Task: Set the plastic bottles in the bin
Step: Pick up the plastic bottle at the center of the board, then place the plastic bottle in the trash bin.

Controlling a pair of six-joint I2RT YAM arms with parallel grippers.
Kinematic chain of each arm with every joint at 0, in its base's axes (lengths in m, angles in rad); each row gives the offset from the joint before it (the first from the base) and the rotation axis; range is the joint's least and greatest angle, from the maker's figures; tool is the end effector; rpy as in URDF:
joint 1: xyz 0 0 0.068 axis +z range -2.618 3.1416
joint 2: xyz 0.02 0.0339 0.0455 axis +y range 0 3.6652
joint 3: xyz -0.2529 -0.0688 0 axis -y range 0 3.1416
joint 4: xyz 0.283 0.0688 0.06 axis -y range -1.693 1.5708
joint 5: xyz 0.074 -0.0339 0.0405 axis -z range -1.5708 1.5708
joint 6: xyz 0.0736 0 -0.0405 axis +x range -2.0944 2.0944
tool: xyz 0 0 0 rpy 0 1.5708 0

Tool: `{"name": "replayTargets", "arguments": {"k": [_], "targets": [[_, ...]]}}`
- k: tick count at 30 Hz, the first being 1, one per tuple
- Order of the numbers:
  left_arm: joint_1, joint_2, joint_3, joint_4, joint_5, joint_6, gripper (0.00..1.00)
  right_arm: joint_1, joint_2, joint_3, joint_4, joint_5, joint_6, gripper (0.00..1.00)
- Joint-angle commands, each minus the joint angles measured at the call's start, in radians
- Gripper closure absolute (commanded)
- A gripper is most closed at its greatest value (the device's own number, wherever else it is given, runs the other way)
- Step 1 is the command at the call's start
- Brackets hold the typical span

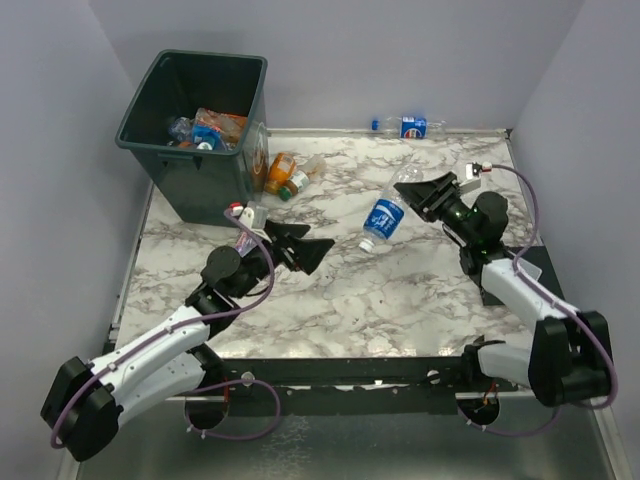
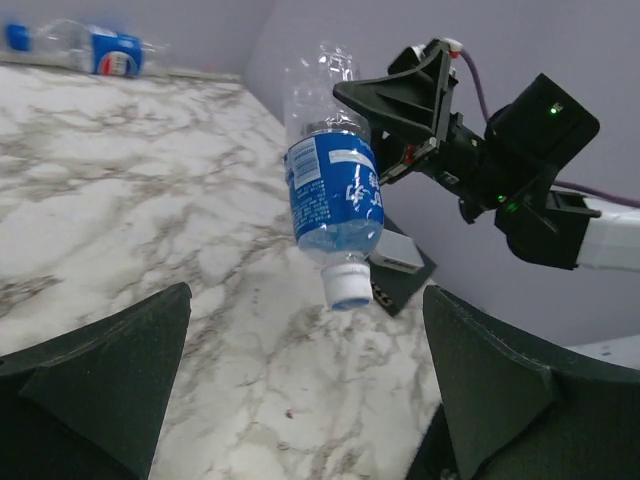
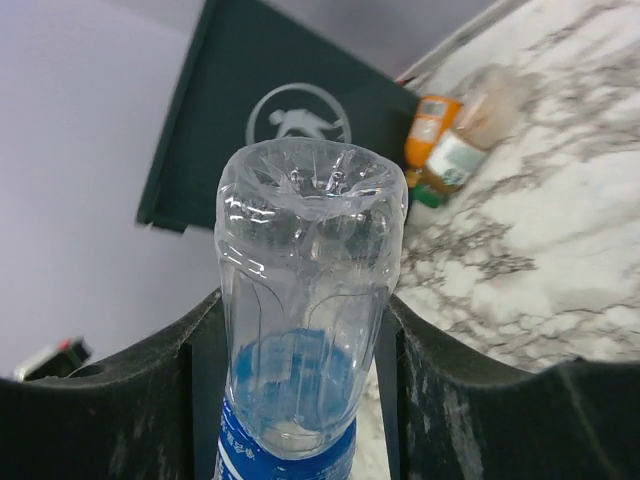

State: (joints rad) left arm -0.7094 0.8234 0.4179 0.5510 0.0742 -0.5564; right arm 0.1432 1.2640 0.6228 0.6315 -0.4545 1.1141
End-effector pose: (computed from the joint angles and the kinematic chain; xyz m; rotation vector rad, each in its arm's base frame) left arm 0.2071 -0.1850 0.2639 0.1810 1.5082 -1.0842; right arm 0.3383 0.0814 0.2320 0.4499 1.6889 1.3109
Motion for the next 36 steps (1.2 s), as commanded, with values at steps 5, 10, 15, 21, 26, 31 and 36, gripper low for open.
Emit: {"name": "replayTargets", "arguments": {"k": [5,10,15,21,26,31,36], "targets": [[-0.025,0.256,0.183,0.155,0.413,-0.242,0.01,0.042,-0.374,-0.108,-0.035,-0.193,-0.174,0.66],[-0.148,0.370,0.250,0.164,0.458,-0.186,0.01,0.045,-0.431,-0.159,0.021,-0.259,-0.137,0.65],[-0.240,0.438,0.276,0.166,0.424,-0.136,0.01,0.047,-0.461,-0.154,0.012,-0.280,-0.128,0.65],[-0.279,0.486,0.290,0.179,0.422,-0.127,0.01,0.048,-0.472,-0.152,0.025,-0.310,-0.131,0.65],[-0.282,0.478,0.283,0.179,0.352,-0.110,0.04,0.048,-0.493,-0.157,0.031,-0.331,-0.134,0.65],[-0.281,0.467,0.297,0.179,0.297,-0.077,0.13,0.048,-0.519,-0.148,-0.002,-0.368,-0.154,0.64],[-0.281,0.504,0.339,0.179,0.289,-0.077,0.07,0.049,-0.554,-0.132,-0.078,-0.381,-0.205,0.64]]}}
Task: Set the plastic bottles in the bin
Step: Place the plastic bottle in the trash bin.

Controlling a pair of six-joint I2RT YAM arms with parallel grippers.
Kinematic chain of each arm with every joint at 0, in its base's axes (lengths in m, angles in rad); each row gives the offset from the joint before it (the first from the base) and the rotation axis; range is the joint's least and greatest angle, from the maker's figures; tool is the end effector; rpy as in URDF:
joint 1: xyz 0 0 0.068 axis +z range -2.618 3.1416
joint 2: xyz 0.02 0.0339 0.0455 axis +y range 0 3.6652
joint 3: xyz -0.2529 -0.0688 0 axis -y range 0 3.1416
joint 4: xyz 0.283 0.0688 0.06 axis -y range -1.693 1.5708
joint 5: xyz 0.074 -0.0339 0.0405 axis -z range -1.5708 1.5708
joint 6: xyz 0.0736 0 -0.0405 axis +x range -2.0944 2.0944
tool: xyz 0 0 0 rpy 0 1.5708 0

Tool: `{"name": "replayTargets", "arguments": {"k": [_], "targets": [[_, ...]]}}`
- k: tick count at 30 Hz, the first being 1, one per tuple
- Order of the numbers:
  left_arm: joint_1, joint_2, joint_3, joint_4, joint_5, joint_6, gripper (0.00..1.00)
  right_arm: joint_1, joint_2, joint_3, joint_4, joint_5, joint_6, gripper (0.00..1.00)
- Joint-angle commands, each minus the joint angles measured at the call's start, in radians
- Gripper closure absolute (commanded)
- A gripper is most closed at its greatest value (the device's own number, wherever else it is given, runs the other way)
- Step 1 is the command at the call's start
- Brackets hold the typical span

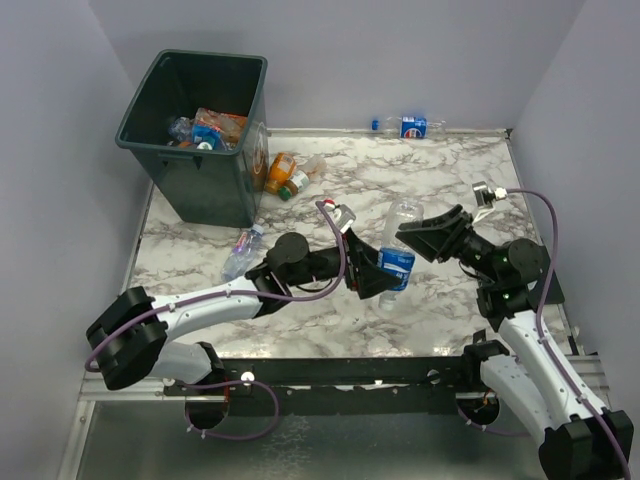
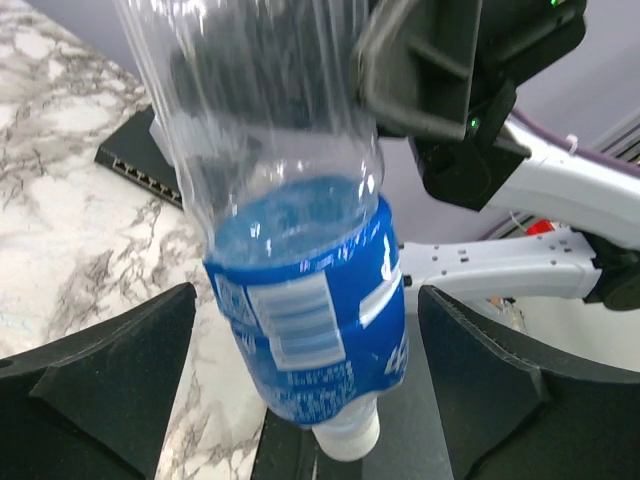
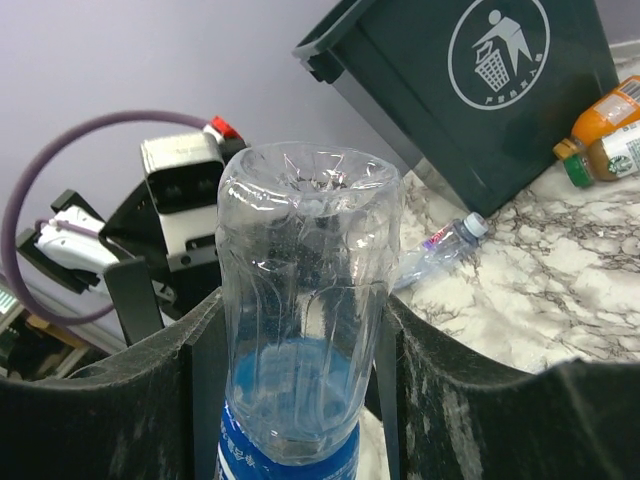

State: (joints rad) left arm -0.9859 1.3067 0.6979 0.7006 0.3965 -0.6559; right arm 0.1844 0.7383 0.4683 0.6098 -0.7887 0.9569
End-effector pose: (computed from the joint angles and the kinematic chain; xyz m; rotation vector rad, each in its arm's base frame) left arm 0.1760 -0.3173 0.2580 0.6387 1.5908 -1.5722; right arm 0.2267 0.0954 0.3080 -0.2158 1.4706 1.4272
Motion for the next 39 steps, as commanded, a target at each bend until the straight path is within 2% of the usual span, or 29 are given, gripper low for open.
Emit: {"name": "replayTargets", "arguments": {"k": [1,3,7,10,12,13,15,17,19,22,25,28,31,33,37,39], "targets": [[-0.006,0.032,0.066,0.030,-0.031,0.015,0.07,0.009,-0.031,0.023,-0.057,-0.051,-0.047,0.64],[-0.004,0.055,0.080,0.030,-0.021,0.000,0.11,0.009,-0.033,0.023,-0.057,-0.057,-0.045,0.64],[-0.005,0.078,0.094,0.030,0.019,-0.011,0.39,0.008,-0.033,0.032,-0.082,-0.066,-0.061,0.64],[-0.006,0.076,0.090,0.030,0.032,-0.009,0.44,0.010,-0.025,0.039,-0.074,-0.073,-0.051,0.61],[-0.006,0.073,0.083,0.029,0.044,-0.004,0.53,0.010,-0.018,0.051,-0.074,-0.078,-0.043,0.57],[-0.005,0.068,0.080,0.030,0.045,0.001,0.58,0.010,-0.015,0.060,-0.079,-0.081,-0.040,0.50],[-0.005,0.056,0.071,0.030,0.046,0.020,0.70,0.010,-0.004,0.090,-0.105,-0.096,-0.029,0.25],[-0.005,0.029,0.058,0.021,0.039,0.062,0.77,0.010,0.010,0.135,-0.154,-0.121,-0.023,0.05],[-0.005,-0.013,0.057,-0.034,0.007,0.150,0.80,0.010,0.022,0.195,-0.235,-0.139,-0.041,0.00],[0.006,-0.098,0.109,-0.231,-0.093,0.359,0.83,0.011,0.033,0.287,-0.363,-0.150,-0.074,0.00],[0.016,-0.179,0.170,-0.397,-0.272,0.583,0.97,0.012,0.035,0.335,-0.372,-0.169,-0.030,0.00],[0.015,-0.225,0.205,-0.497,-0.402,0.866,1.00,0.012,0.032,0.373,-0.383,-0.178,0.016,0.00],[0.014,-0.247,0.189,-0.524,-0.522,1.136,1.00,0.015,0.031,0.387,-0.361,-0.202,0.069,0.00],[0.009,-0.253,0.146,-0.523,-0.550,1.345,1.00,0.017,0.028,0.391,-0.372,-0.210,0.077,0.00],[-0.047,-0.239,-0.003,-0.483,-0.687,1.820,1.00,0.022,0.017,0.380,-0.483,-0.199,-0.010,0.00],[-0.055,-0.229,-0.060,-0.424,-0.749,1.984,1.00,0.023,0.017,0.348,-0.505,-0.200,-0.027,0.00]]}}
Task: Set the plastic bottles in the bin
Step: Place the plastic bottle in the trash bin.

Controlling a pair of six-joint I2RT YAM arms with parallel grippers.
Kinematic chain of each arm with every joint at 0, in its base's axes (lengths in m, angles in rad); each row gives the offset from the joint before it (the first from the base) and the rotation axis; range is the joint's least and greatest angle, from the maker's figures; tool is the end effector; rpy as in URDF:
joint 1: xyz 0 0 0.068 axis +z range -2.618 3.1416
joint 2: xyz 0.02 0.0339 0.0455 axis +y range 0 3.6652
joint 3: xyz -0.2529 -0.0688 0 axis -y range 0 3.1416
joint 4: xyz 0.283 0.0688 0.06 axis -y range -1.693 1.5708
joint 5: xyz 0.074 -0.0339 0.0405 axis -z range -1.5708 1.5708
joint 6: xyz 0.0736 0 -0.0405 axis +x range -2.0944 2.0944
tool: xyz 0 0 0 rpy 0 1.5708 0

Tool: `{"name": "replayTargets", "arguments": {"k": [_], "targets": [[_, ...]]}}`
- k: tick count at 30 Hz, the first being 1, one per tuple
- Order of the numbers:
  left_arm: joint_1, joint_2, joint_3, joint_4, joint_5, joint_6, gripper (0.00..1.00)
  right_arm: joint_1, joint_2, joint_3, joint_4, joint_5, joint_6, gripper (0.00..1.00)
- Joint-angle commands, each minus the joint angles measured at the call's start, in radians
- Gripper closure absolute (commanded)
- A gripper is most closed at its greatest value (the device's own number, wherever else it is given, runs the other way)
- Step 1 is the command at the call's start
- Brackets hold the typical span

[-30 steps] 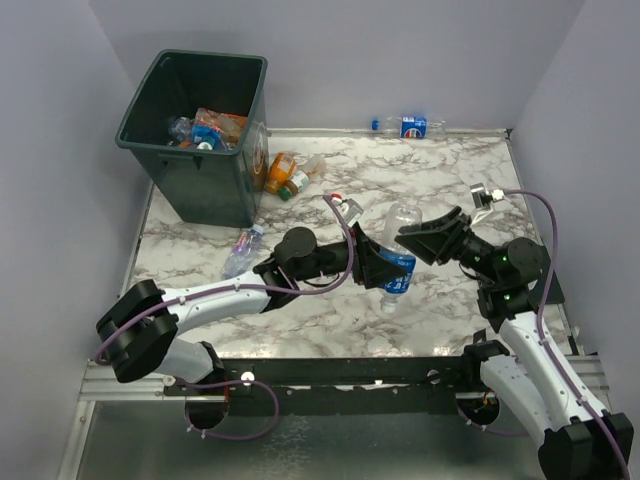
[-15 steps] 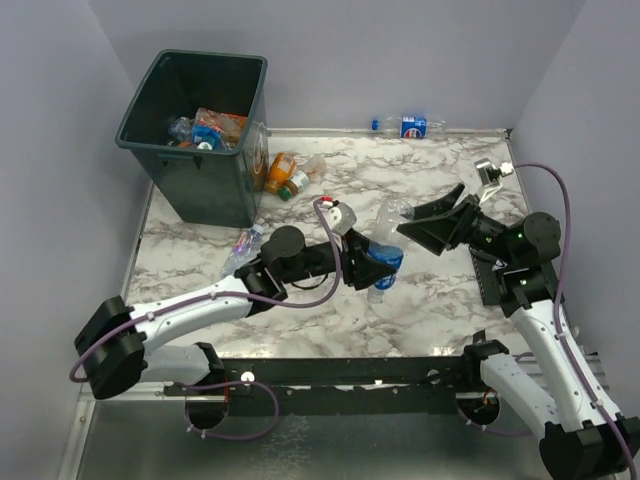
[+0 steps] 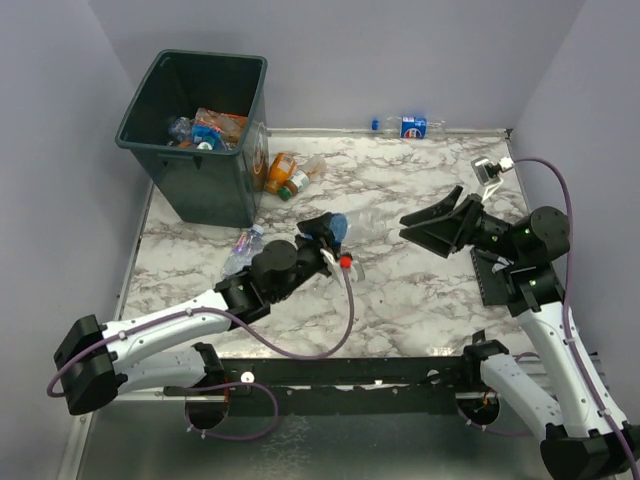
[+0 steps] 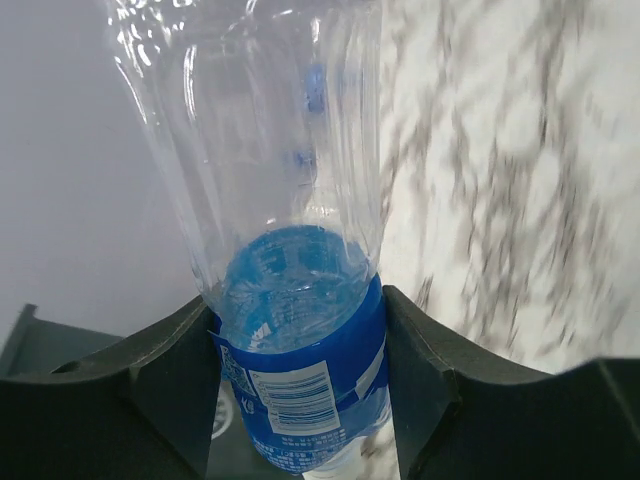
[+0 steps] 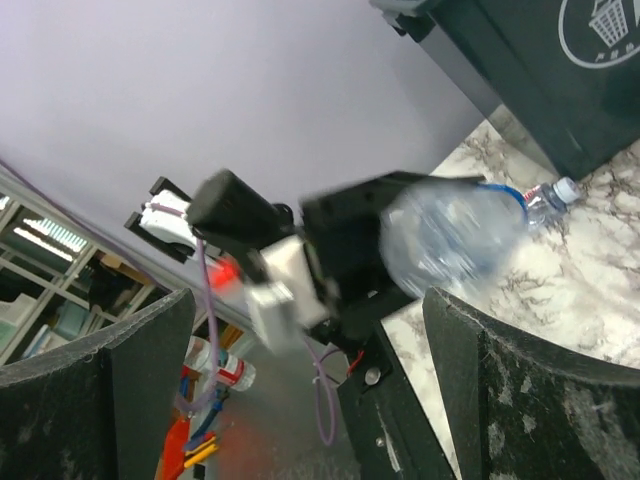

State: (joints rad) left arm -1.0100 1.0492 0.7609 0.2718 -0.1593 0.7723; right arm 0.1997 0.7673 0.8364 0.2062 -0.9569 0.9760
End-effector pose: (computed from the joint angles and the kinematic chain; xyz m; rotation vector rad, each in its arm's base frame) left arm 0.1849 -0.2724 0.3074 1.1528 1.0913 -0.0591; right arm 0.2117 0.1042 0.4001 -0.3413 1.5801 1.5528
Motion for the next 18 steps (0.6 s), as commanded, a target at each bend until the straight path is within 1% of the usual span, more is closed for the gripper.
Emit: {"name": "replayTargets", "arguments": {"k": [1,3,4,8,9,13,18], "targets": [[-0.032,0.032,-0.145,0.039,-0.213,0.588,1.00,0.007,-0.007,-0.036,-0.117,-0.035,-0.054,0.00],[-0.032,0.021,-0.181,0.098,-0.216,0.632,1.00,0.007,0.009,-0.049,-0.190,-0.022,-0.096,0.00],[-0.035,0.014,-0.191,0.114,-0.210,0.639,1.00,0.007,0.024,-0.046,-0.254,-0.003,-0.128,0.00],[-0.102,0.020,-0.192,0.157,-0.235,0.676,1.00,0.007,0.126,0.008,-0.437,0.033,-0.235,0.01],[-0.119,0.024,-0.188,0.158,-0.235,0.681,1.00,0.007,0.151,0.020,-0.458,0.038,-0.243,0.01],[-0.191,0.050,-0.167,0.148,-0.243,0.697,1.00,0.007,0.186,0.020,-0.374,0.010,-0.198,0.01],[-0.261,0.070,-0.143,0.134,-0.270,0.732,1.00,0.021,0.240,0.053,-0.475,0.004,-0.277,0.01]]}}
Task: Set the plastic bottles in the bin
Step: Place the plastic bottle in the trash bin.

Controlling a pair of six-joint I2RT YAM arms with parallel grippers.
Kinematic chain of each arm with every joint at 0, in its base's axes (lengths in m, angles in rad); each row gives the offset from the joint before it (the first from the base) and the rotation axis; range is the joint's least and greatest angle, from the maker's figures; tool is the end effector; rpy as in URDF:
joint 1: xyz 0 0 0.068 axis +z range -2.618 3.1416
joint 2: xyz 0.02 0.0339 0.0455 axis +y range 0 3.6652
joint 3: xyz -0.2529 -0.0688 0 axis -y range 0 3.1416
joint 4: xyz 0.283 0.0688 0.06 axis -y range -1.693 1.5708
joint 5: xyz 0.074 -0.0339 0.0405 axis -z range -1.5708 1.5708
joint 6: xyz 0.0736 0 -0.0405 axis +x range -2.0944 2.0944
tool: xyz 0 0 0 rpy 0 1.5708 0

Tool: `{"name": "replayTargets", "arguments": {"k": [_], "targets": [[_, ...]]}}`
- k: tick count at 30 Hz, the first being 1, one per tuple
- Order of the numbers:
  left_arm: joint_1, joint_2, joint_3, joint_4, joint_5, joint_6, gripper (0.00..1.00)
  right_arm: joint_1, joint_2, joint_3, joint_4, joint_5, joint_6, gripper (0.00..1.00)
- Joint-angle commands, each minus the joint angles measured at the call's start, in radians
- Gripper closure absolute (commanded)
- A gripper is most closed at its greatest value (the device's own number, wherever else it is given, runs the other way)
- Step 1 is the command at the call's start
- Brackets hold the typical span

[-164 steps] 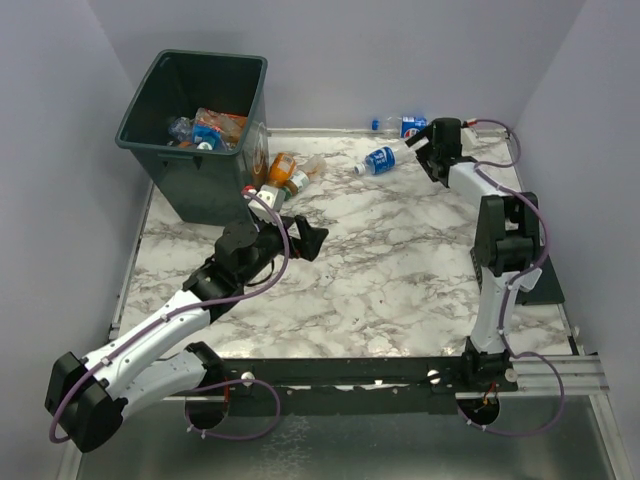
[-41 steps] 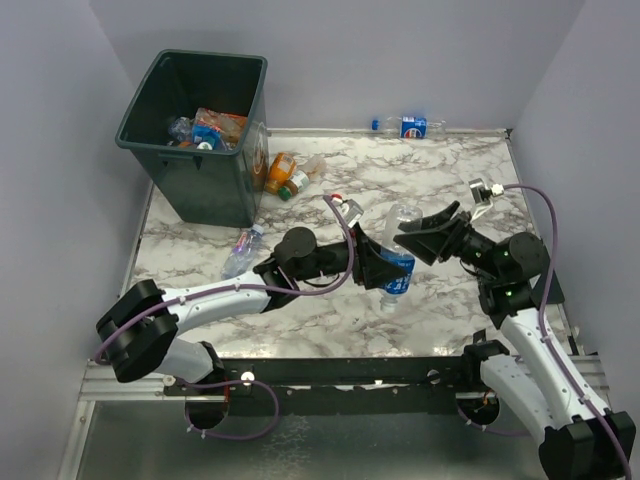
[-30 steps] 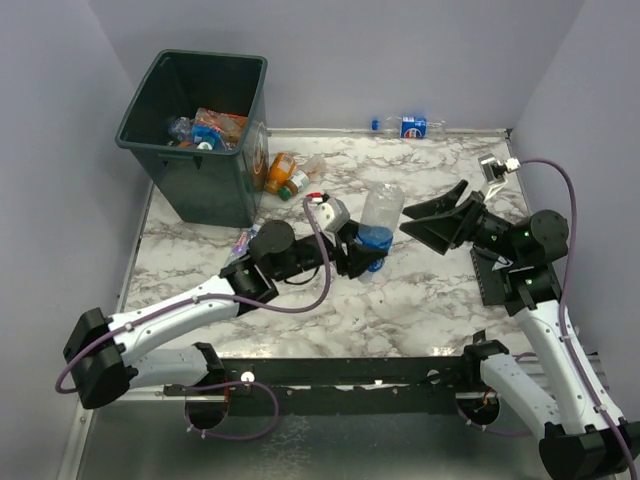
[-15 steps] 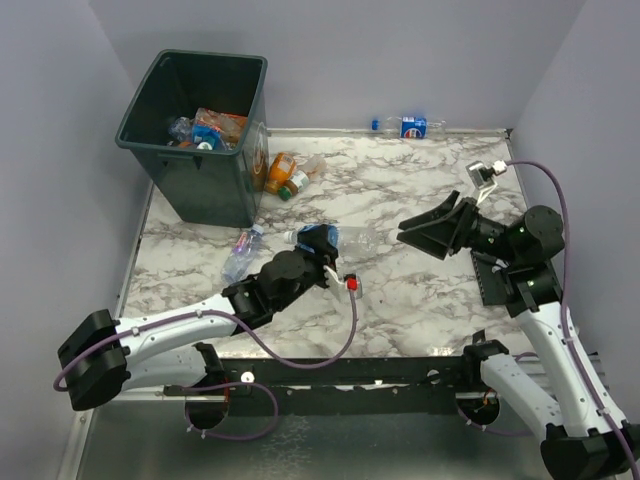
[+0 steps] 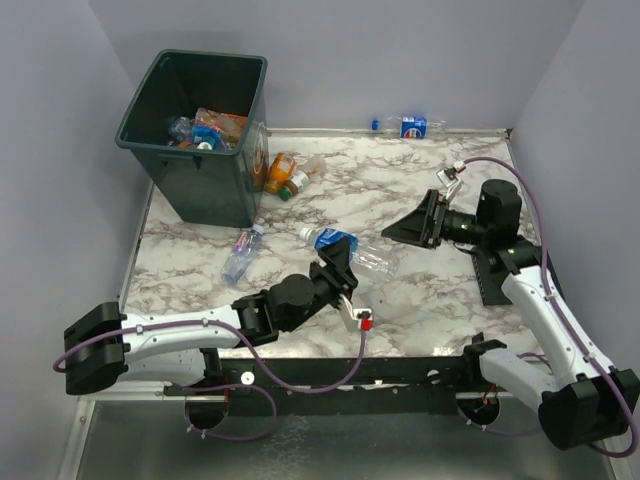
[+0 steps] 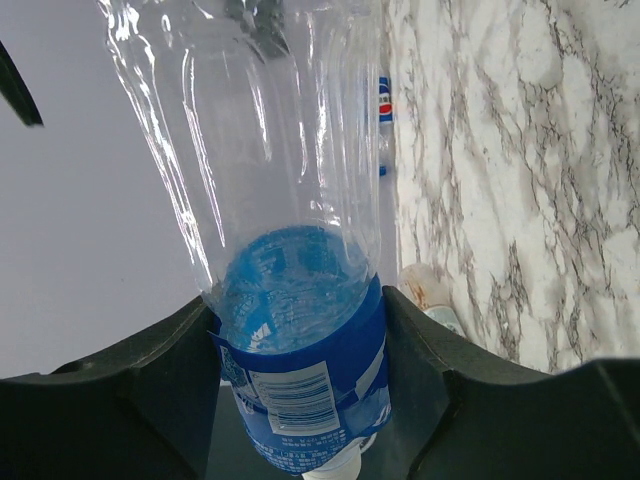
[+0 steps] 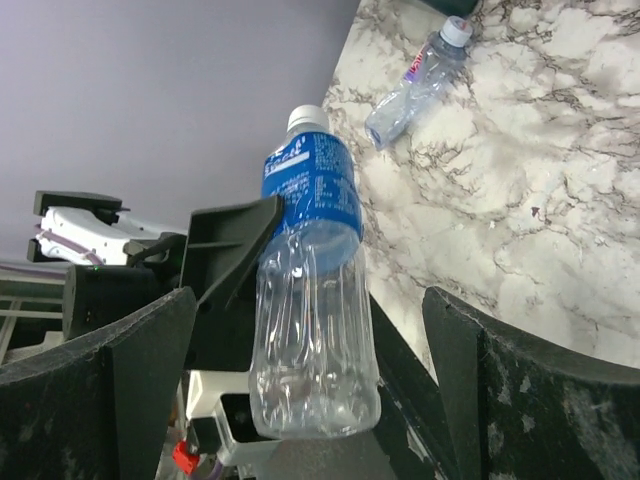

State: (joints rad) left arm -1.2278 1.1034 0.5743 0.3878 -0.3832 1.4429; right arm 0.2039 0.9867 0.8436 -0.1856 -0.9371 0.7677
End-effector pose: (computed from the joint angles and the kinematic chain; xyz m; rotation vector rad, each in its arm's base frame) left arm 0.1340 -0.2935 0.2282 1.5881 0.6756 0.4868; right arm 0.2627 0.1149 0.3055 -0.1350 2.0569 1.5149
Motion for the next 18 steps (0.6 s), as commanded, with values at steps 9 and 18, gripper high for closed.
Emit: {"name": "replayTargets", "arguments": {"k": [9,18], "targets": [[-0.057,0.035,0.095,-0.051,-0.041,0.157,1.00,0.104,-0.026,-0.119,0.087,-0.119,0.090,0.02],[-0.057,0.042,0.104,-0.051,-0.040,0.186,1.00,0.169,-0.042,-0.207,0.205,-0.147,0.199,0.33]]}}
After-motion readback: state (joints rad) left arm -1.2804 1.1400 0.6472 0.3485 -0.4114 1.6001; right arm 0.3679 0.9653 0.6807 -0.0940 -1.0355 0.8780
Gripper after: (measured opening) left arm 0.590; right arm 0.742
